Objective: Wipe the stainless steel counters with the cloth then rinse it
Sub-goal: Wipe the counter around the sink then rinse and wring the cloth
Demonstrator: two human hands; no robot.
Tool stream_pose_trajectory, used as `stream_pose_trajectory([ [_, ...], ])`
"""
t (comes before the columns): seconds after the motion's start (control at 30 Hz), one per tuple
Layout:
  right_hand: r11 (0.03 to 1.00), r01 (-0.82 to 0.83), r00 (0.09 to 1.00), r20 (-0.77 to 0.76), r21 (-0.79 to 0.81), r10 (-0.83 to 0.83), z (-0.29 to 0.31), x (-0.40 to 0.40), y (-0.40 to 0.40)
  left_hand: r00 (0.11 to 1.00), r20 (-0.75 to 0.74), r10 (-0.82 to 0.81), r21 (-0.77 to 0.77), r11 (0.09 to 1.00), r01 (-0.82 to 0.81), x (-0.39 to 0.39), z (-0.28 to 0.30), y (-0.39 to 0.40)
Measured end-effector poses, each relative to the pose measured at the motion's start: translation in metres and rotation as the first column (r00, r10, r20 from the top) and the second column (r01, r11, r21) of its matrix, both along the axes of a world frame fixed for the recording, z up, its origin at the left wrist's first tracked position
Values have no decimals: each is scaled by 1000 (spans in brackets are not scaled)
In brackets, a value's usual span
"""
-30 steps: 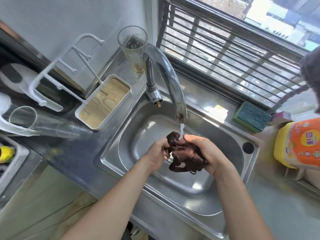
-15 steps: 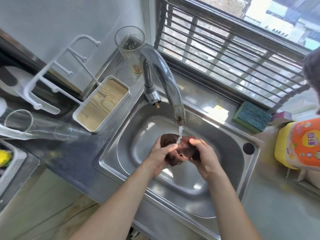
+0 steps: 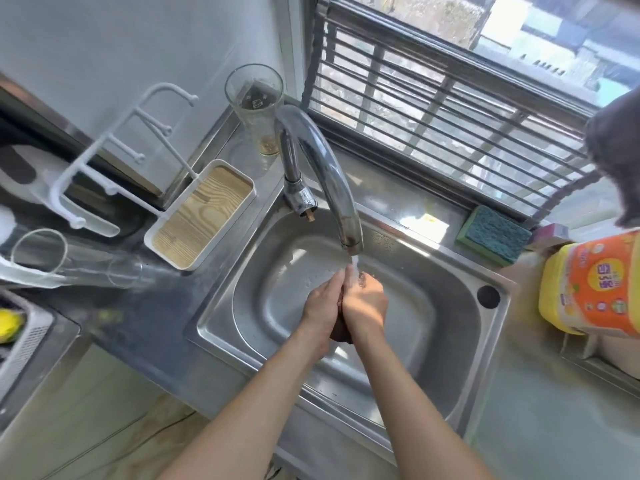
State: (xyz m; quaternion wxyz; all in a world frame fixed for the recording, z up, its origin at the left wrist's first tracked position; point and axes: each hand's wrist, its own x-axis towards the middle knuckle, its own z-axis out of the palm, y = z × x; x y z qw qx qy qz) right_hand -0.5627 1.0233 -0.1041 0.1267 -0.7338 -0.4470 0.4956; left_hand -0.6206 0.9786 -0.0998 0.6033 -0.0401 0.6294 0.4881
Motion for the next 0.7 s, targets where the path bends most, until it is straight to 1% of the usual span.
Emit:
stream_pose_trajectory([
  [0.07,981,121,993,0,-150,-122,-4,0,10,1000,9,-5,-18,1000,5,-2,4,-1],
  [0.1,952,206,975,-33,-228,-219,-2,-1,12,1000,4,3,-28,1000,-3,-3,7,-2],
  [0.17,874,336,907,-130,-351,-401,0,-2,16,996,-33,78,-15,997,-79,-7,5,0],
  [0.23,864,364,880,-174,-349,-441,3,0,19,987,-56,153,3,988,-153,-13,0,1],
  [0.27,883,348,890,-185,-315,-416,5,1,18,981,-66,184,-6,983,-185,-16,-3,2],
  [0.33,946,230,931,-231,-229,-282,6,0,6,975,-42,218,-41,975,-219,-22,-5,3],
  [0.4,991,44,956,-281,-125,-78,6,-5,-18,976,80,203,-58,978,-198,-22,-3,5],
  [0.43,997,-55,964,-264,-55,39,4,-7,-28,979,104,174,-58,984,-169,-20,2,5],
  [0.47,991,-134,972,-192,22,135,4,-8,-33,986,104,133,-42,991,-129,-17,5,6],
  [0.5,982,-158,981,-97,99,168,3,-10,-33,991,98,95,-33,995,-92,-13,4,5],
  [0.53,978,-145,988,-25,152,151,4,-10,-29,993,96,67,-29,998,-65,-9,5,4],
  [0.57,978,-120,992,-8,172,124,4,-10,-23,996,71,52,-33,998,-50,-6,8,2],
  [0.6,983,-91,995,-30,160,97,6,-9,-17,998,31,51,-30,998,-50,-4,11,2],
  [0.67,994,-56,995,-75,97,63,8,-9,-9,999,5,37,-7,999,-37,1,12,2],
  [0.7,997,-44,996,-72,70,49,11,-9,-5,999,-9,38,-2,999,-38,2,13,3],
])
